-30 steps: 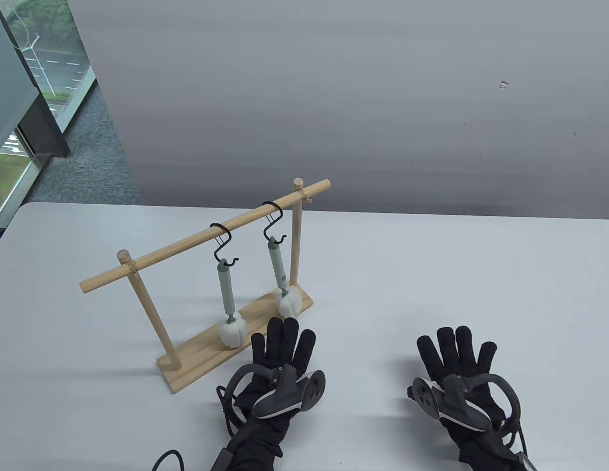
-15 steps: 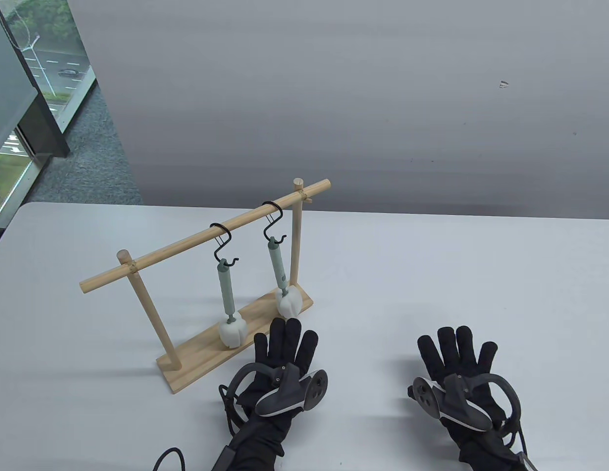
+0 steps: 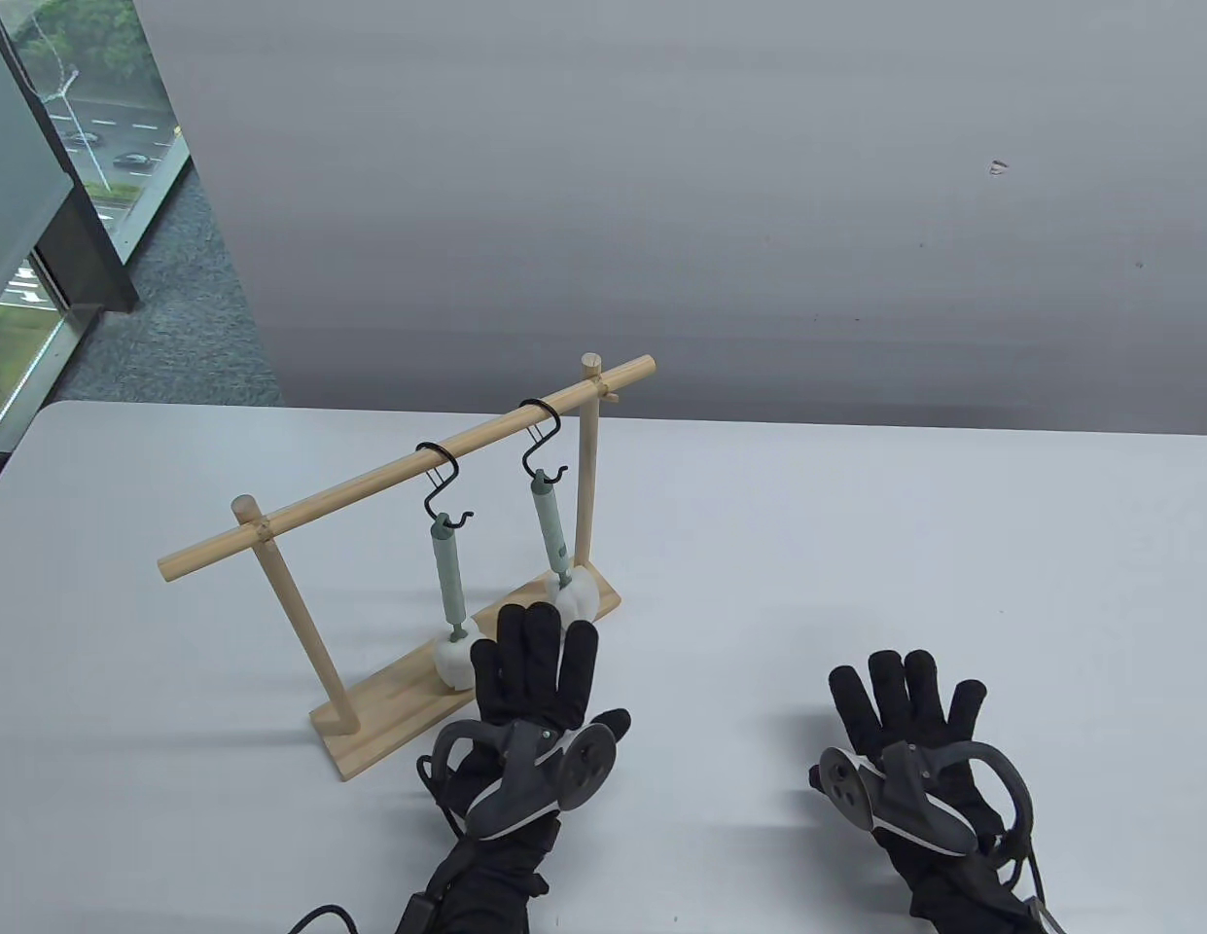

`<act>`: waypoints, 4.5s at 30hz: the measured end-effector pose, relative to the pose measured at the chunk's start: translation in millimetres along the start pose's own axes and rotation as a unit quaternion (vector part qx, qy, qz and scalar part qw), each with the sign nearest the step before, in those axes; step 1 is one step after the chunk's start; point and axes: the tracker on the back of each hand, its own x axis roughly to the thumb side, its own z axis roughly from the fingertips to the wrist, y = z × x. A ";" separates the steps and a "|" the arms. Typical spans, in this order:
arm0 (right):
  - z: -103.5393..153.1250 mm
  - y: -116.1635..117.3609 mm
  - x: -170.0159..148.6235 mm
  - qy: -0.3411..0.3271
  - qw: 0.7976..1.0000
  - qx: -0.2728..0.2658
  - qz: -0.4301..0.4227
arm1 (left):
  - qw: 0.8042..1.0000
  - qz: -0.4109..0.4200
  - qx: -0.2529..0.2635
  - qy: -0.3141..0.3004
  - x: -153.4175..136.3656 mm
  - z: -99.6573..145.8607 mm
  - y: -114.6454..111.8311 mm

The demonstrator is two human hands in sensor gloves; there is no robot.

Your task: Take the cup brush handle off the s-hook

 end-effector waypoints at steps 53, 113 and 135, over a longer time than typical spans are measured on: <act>-4.7 8.5 0.2 -0.013 0.997 0.069 -0.042 | 0.811 0.553 0.068 0.178 -60.8 -0.8 -13.3; -2.7 8.3 3.4 -0.017 0.995 0.093 -0.038 | 0.951 -0.073 -0.299 -0.032 -11.5 -1.9 -48.7; -2.7 8.2 2.7 -0.015 0.995 0.082 -0.047 | 0.943 -0.101 -0.316 -0.033 -8.7 -1.6 -50.1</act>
